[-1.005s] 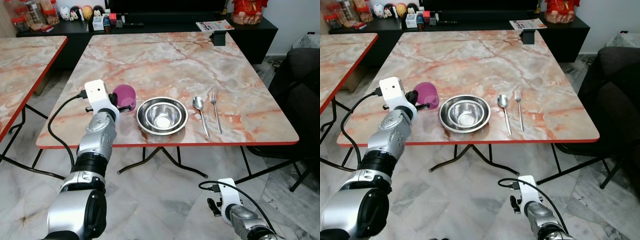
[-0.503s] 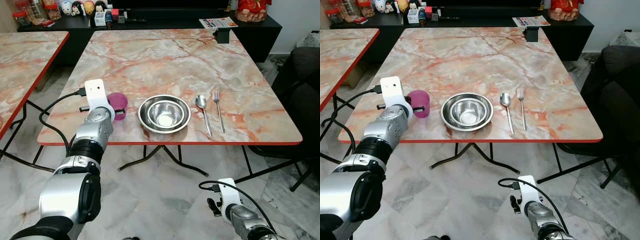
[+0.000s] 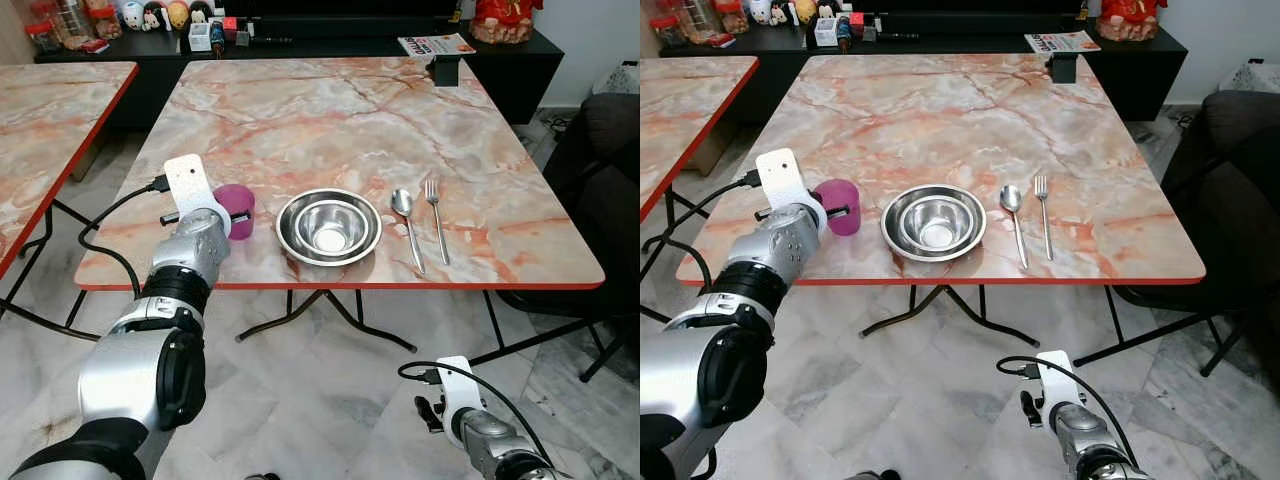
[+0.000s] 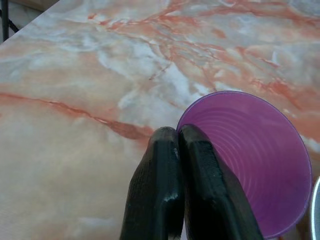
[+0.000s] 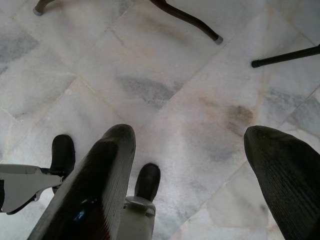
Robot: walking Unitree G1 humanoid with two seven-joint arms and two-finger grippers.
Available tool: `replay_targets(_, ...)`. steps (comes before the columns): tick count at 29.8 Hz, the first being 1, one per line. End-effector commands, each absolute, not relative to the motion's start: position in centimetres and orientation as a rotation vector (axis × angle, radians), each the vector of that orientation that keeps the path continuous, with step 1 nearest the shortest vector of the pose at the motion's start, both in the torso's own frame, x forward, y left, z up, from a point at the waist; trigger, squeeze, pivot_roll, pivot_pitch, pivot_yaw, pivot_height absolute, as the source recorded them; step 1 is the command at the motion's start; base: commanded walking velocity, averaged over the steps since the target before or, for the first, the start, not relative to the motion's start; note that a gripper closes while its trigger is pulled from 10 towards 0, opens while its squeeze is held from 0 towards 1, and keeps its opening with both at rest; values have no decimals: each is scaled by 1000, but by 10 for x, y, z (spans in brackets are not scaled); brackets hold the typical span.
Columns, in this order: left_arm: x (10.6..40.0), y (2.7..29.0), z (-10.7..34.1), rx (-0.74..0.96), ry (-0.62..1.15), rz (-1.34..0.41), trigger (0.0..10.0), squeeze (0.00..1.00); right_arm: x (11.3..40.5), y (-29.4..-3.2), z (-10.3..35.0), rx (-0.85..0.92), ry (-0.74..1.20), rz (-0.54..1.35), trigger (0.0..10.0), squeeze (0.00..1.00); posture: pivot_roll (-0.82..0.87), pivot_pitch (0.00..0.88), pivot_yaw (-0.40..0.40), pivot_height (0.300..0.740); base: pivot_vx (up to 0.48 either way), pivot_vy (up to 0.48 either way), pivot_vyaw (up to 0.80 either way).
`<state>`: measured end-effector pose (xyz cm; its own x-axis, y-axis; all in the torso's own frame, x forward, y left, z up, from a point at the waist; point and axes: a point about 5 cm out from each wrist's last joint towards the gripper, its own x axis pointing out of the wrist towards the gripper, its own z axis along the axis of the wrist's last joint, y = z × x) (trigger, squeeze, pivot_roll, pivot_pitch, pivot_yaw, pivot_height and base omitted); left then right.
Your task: Setting the table
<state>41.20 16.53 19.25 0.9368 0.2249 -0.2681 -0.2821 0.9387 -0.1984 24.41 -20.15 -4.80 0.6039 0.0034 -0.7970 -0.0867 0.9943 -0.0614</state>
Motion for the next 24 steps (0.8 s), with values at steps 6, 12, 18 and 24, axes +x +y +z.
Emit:
replay_targets(6, 414, 166, 200, -251, 257, 276, 10000, 0, 242, -204, -49, -101, 931, 46, 10000, 0, -4, 86, -1, 740, 0, 0, 0)
replay_targets(12, 413, 169, 198, -303, 281, 301, 10000, 0, 242, -204, -49, -100, 932, 47, 10000, 0, 4, 87, 2, 740, 0, 0, 0)
replay_targets(18, 413, 170, 196, -337, 293, 307, 10000, 0, 242, -203, -49, -99, 932, 47, 10000, 0, 6, 84, 2, 740, 0, 0, 0)
replay_targets(24, 413, 170, 196, -334, 297, 308, 10000, 1000, 242, -203, -49, -97, 931, 46, 10000, 0, 6, 84, 2, 740, 0, 0, 0)
